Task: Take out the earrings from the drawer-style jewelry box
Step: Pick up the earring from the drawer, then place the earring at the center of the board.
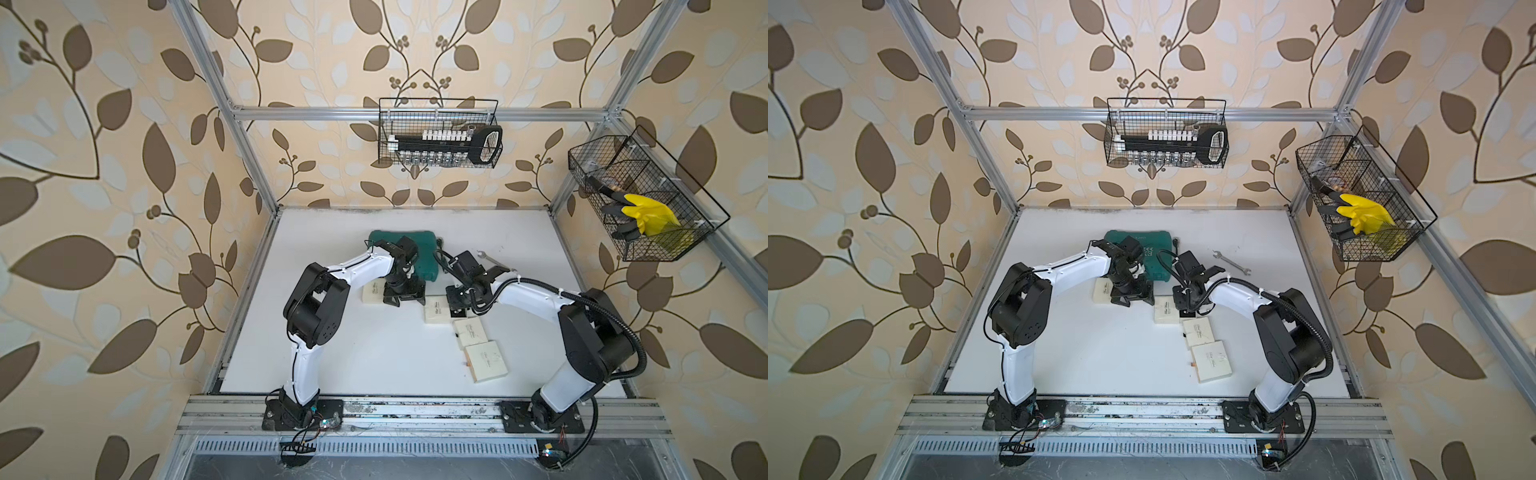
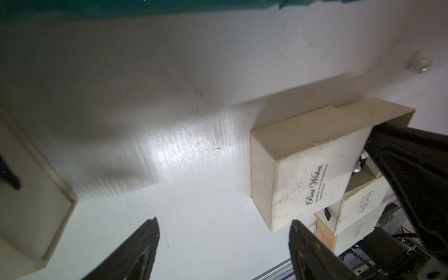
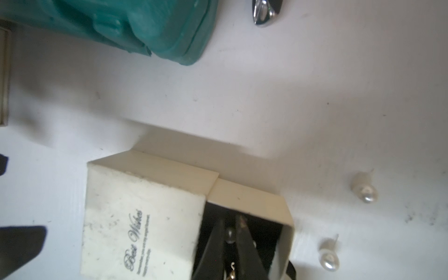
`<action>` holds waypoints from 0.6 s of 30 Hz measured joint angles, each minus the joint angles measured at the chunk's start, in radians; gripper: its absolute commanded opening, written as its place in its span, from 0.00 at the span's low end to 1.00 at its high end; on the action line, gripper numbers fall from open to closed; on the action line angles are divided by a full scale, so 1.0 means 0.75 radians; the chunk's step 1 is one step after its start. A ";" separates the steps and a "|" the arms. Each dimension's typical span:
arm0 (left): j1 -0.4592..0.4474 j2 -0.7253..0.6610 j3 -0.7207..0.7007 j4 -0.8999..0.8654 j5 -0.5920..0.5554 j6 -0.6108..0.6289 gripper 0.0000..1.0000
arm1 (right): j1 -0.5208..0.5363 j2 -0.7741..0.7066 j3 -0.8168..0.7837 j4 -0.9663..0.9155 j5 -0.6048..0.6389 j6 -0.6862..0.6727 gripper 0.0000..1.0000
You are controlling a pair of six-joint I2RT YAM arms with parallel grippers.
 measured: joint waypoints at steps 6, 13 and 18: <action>0.000 0.000 0.006 -0.001 0.024 0.008 0.86 | -0.023 -0.065 -0.001 -0.008 0.001 0.010 0.09; -0.001 0.001 0.007 0.008 0.080 0.018 0.86 | -0.112 -0.167 -0.015 -0.024 0.020 0.017 0.10; -0.002 0.021 0.032 0.012 0.107 0.029 0.86 | -0.217 -0.221 -0.039 -0.042 0.075 0.026 0.10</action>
